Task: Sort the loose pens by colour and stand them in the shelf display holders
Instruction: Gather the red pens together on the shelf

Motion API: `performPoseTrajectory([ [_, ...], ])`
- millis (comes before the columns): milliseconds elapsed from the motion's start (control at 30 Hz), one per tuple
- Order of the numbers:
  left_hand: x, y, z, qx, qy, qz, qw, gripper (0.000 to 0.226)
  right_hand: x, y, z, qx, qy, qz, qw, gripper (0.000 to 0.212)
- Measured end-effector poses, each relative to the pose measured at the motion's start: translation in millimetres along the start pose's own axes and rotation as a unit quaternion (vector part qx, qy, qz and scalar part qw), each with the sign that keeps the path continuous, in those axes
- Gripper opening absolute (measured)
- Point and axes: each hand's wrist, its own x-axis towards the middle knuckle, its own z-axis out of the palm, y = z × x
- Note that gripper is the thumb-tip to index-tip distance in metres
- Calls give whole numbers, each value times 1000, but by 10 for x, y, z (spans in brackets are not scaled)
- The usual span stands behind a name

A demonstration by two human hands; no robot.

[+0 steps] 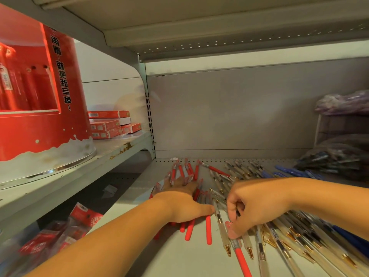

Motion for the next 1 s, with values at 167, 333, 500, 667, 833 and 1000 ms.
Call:
performPoseTrajectory([
  [167,24,-72,16,-8,21,5,1000,78,64,-139,64,-59,37,71,995,40],
  [333,7,-64,44,30,24,0,999,95,57,-272,64,-89,39,103,990,40],
  [500,-16,-78,34,34,48,7,998,77,81,-296,71,-115,25,108,987,37],
  [667,-11,-75,-1,52,45,2,998,76,95,-320,87,-107,41,121,986,34],
  [833,-1,-70,-7,56,51,5,997,79,147,-309,24,-24,42,135,990,30],
  [1000,-28,-105,-36,31,78,31,996,57,307,-201,-147,147,60,147,976,23],
])
